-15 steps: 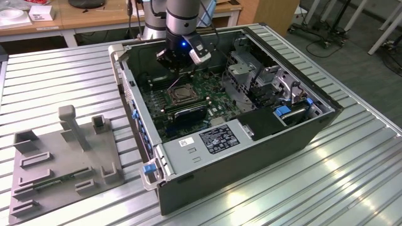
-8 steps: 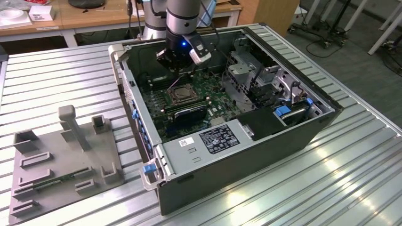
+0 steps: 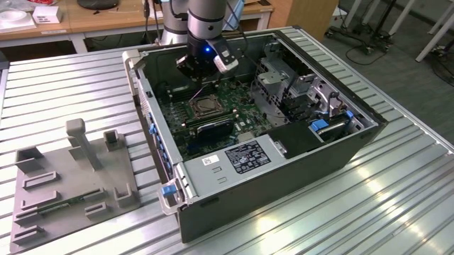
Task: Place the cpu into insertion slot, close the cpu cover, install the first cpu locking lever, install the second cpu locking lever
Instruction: 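Install the first cpu locking lever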
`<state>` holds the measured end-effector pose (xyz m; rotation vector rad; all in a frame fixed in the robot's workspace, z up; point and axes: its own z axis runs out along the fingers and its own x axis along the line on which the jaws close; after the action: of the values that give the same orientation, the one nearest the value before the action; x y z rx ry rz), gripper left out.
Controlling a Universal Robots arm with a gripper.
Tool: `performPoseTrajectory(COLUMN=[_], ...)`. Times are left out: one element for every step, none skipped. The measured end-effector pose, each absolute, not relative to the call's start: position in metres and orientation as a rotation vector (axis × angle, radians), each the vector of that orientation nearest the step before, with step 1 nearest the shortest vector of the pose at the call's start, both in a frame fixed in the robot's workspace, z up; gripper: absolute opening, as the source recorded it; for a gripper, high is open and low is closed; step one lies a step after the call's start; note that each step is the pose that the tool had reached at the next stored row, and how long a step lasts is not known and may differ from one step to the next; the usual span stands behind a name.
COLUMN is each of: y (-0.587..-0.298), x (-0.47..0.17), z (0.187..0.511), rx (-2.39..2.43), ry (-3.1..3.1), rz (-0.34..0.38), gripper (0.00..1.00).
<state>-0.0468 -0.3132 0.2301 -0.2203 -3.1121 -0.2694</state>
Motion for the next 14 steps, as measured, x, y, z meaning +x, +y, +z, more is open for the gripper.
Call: performPoseTrajectory(y=[-0.3131,-0.3131,-0.3131,-0.3131,-0.3131,-0.3131,-0.3133,-0.3132,-0.3133,-0.3133,-0.3133,-0.3133,-0.3133,-0.3133], x=[-0.0470,-0.0470,-0.0470,-0.0470,-0.0470,-0.0470,-0.0467,-0.0462,-0.0456,-0.0450,-0.0450,-0.0450,-0.0450,-0.0450], z=[0.2301,0.2301,0.2301,0.2301,0.2301,0.2300,0.2298,0.2296,0.2296,0.2296,0.2296,0.2296,0.2296,0.2296], rx=[-0.220,-0.220,-0.220,-0.220,-0.220,-0.220,-0.221,-0.222,-0.222,-0.223,-0.223,-0.223,-0.223,-0.223], ry=[-3.112,-3.112,-3.112,-3.112,-3.111,-3.109,-3.100,-3.088,-3.075,-3.062,-3.059,-3.059,-3.059,-3.059], rz=[-0.272,-0.272,-0.272,-0.272,-0.272,-0.274,-0.280,-0.284,-0.284,-0.283,-0.282,-0.282,-0.282,-0.282], gripper=[0.11,0.11,0.11,0.11,0.11,0.11,0.11,0.11,0.11,0.11,0.11,0.11,0.11,0.11])
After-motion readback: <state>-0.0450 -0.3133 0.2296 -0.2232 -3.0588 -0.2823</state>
